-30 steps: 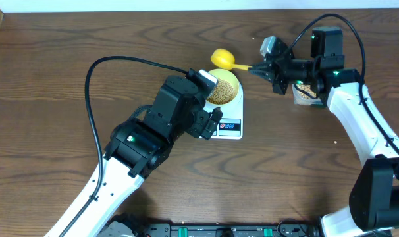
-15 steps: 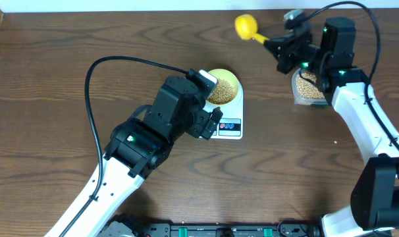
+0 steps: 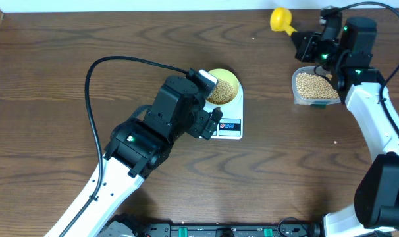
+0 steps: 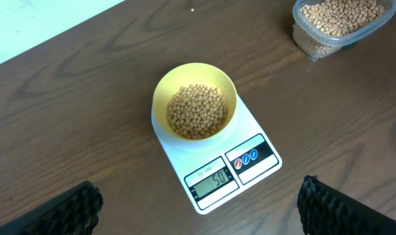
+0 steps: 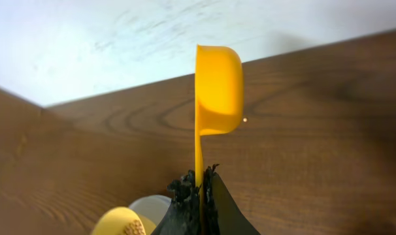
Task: Scoop item into bowl and weigh 50g on scale
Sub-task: 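Carry the scoop right back over the soybean container, then lower the scoop into the soybean container with the right gripper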
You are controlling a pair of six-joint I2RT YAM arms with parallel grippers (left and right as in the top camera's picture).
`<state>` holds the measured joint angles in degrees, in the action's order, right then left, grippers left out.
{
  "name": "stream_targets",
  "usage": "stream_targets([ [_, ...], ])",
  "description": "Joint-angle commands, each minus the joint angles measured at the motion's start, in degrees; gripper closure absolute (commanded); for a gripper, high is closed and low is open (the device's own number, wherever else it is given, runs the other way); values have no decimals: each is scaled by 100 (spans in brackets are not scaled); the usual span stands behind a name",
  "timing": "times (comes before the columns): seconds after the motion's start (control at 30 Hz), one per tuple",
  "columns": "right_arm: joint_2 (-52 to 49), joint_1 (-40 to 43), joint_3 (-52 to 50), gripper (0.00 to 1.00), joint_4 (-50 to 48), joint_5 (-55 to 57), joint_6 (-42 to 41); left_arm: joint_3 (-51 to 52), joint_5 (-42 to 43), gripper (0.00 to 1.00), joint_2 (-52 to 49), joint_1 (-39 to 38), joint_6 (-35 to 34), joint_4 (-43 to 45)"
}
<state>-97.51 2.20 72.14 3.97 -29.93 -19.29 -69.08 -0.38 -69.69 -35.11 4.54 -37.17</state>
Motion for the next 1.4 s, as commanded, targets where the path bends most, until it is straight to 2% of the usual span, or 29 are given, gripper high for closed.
stream_targets([
  [0.0, 50, 146, -4, 99, -13, 46, -813, 59, -74, 3, 7, -22, 15, -13],
  [0.13, 120, 247, -4, 99, 116, 72, -1283, 59, -74, 3, 7, -22, 15, -13],
  [0.3, 238, 286, -4, 99, 542, 660, -1661, 59, -74, 3, 7, -22, 15, -13],
  [0.77, 868, 531, -4, 99, 1956, 1982, -1862, 59, -74, 2, 7, -22, 15, -13],
  [1.07, 911, 612, -4, 99, 2699, 2973, -2009, 59, -74, 3, 7, -22, 15, -13],
  [1.37, 911, 608, -7, 99, 3095, 2830, -2011, 59, -74, 3, 7, -22, 15, -15],
])
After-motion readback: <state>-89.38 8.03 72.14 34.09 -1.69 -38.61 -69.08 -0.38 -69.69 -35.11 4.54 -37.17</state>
